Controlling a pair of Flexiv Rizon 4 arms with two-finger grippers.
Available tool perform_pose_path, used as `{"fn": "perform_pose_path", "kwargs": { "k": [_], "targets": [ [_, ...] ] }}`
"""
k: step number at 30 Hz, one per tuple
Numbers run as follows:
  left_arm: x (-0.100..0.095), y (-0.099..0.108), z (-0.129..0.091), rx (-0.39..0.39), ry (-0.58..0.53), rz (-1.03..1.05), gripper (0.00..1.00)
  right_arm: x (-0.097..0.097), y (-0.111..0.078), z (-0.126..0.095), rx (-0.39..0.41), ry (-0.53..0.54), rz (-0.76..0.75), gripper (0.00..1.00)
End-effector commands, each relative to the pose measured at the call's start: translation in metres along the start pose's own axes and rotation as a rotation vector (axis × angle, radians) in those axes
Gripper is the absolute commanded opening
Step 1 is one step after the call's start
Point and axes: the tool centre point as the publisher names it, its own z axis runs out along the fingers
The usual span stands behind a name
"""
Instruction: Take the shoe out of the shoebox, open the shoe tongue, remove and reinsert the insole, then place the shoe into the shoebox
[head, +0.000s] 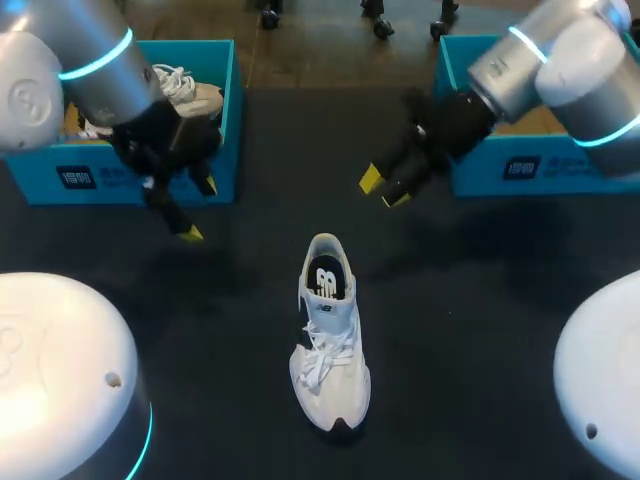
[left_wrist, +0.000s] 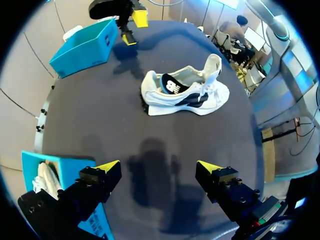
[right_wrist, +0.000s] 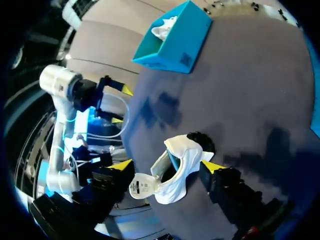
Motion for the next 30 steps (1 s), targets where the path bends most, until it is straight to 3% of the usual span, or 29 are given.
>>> {"fn": "perform_pose_path", "kwargs": {
  "k": [1, 4, 8, 17, 30],
  "targets": [
    [-0.009, 0.012, -0.029, 0.005, 0.013, -0.001, 1.0, 0.019, -0.005, -0.008, -0.045, -0.27, 0.066, 0.47],
    [-0.02, 0.02, -0.042, 0.015, 0.017, -0.004, 1.0, 0.027, -0.006, -0.008, -0.067, -0.328, 0.087, 0.39],
    [-0.034, 0.029, -0.062, 0.02, 0.018, -0.017, 1.0, 0.041, -0.008, -0.002, -0.102, -0.442, 0.119, 0.0],
    [-0.067, 0.052, -0.105, 0.011, 0.096, 0.062, 1.0, 0.074, -0.006, 0.021, -0.164, -0.567, 0.185, 0.0],
    [-0.069, 0.053, -0.106, 0.012, 0.094, 0.064, 1.0, 0.075, -0.006, 0.022, -0.167, -0.573, 0.193, 0.0]
  ]
}}
